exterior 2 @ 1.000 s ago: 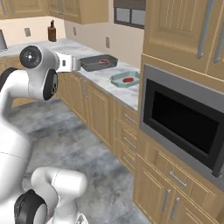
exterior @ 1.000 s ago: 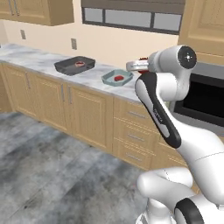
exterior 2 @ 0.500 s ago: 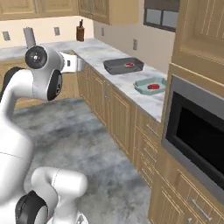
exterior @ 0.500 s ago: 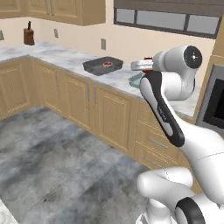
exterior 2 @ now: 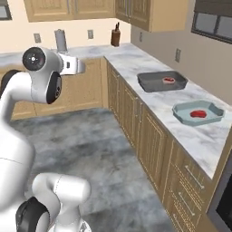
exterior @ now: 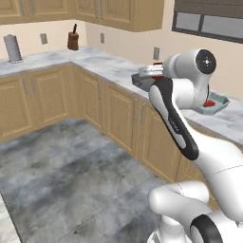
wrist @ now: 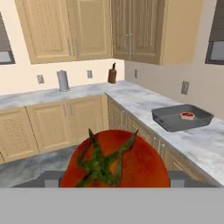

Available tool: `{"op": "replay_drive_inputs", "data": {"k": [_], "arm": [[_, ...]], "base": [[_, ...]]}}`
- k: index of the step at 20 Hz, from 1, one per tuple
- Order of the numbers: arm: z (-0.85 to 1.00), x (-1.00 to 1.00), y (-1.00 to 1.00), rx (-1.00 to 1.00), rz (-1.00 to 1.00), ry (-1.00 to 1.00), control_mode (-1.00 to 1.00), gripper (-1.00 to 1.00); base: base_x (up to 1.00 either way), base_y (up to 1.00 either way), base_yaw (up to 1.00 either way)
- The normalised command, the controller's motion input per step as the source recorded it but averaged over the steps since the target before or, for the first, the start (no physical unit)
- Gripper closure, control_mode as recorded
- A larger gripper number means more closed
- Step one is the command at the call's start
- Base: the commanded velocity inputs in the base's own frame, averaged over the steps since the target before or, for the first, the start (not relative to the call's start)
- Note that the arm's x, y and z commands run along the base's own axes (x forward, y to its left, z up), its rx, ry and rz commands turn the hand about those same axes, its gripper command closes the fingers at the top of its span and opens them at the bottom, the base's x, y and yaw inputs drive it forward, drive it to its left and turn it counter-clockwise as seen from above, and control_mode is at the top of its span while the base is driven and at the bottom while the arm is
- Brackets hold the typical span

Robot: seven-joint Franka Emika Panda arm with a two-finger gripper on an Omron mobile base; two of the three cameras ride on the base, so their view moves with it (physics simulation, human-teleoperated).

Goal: Place one tomato and one steak in each tupperware on the nearby counter, to pack two identical lunches.

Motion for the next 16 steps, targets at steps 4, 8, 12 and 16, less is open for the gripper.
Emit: {"op": "replay_drive_inputs", "data": {"k": [4, 8, 12, 16], "arm": [[0.0, 0.0, 0.0, 0.0, 0.0, 0.0, 1.0, 1.0], [0.0, 0.0, 0.0, 0.0, 0.0, 0.0, 1.0, 1.0], [0.0, 0.0, 0.0, 0.0, 0.0, 0.0, 1.0, 1.0], [0.0, 0.0, 0.0, 0.0, 0.0, 0.0, 1.0, 1.0]], "base": [[1.0, 0.0, -0.01], [0.92, 0.0, -0.26], [0.66, 0.03, -0.55], [0.54, 0.02, -0.64]]}}
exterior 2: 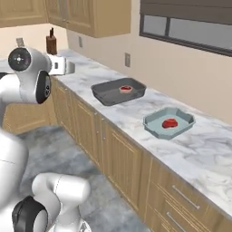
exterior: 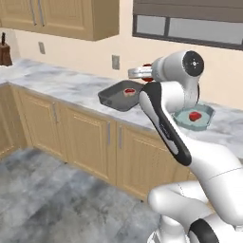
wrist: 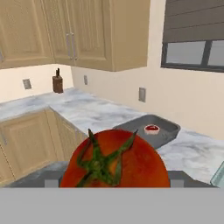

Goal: Place one tomato and one steak in each tupperware on the nearby counter, to pack two identical lunches.

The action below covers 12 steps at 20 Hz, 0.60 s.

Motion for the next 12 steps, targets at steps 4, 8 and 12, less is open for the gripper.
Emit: {"op": "replay_drive_inputs", "data": {"k": [4, 8, 12], "arm": [[0.0, 0.0, 0.0, 0.0, 0.0, 0.0, 1.0, 1.0], [0.0, 0.0, 0.0, 0.0, 0.0, 0.0, 1.0, 1.0], [0.0, 0.0, 0.0, 0.0, 0.0, 0.0, 1.0, 1.0]], "base": [[0.57, 0.21, -0.65], [0.38, 0.46, -0.61], [0.17, 0.72, -0.56]]}}
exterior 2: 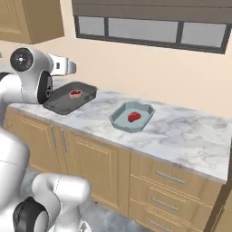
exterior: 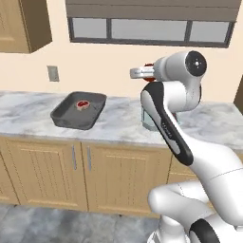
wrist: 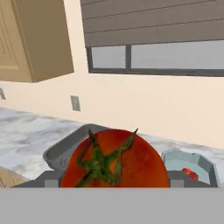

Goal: Place one tomato and one steak in each tupperware on the nearby counter, to pack two identical lunches.

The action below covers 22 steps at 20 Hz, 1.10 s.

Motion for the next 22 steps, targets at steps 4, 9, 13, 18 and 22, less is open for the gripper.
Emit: {"op": "replay_drive_inputs", "data": {"k": [4, 9, 13, 18, 22], "arm": [[0.0, 0.0, 0.0, 0.0, 0.0, 0.0, 1.0, 1.0], [0.0, 0.0, 0.0, 0.0, 0.0, 0.0, 1.0, 1.0], [0.0, 0.0, 0.0, 0.0, 0.0, 0.0, 1.0, 1.0], [0.0, 0.0, 0.0, 0.0, 0.0, 0.0, 1.0, 1.0], [0.0, 0.0, 0.0, 0.0, 0.0, 0.0, 1.0, 1.0]], "base": [[0.02, 0.98, -0.49], [0.0, 1.0, -0.42], [0.03, 1.0, -0.39], [0.33, 0.67, -0.34], [0.46, 0.01, -0.15]]}}
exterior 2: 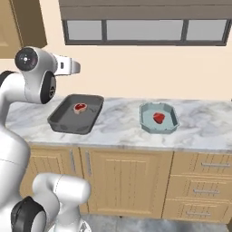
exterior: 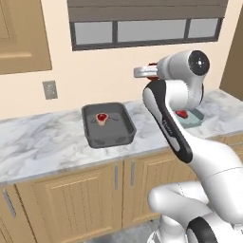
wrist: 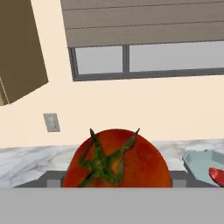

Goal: Place one tomato and one steak in each tupperware on the nearby counter, to pack two identical lunches.

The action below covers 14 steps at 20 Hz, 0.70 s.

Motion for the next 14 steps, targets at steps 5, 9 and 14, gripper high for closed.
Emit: {"op": "replay_drive_inputs", "data": {"k": [5, 9, 14], "arm": [[0.0, 0.0, 0.0, 0.0, 0.0, 0.0, 1.0, 1.0], [0.0, 0.0, 0.0, 0.0, 0.0, 0.0, 1.0, 1.0], [0.0, 0.0, 0.0, 0.0, 0.0, 0.0, 1.0, 1.0]], "base": [[0.52, 0.02, -0.05], [0.38, 0.41, -0.07], [0.37, 0.41, -0.07]]}}
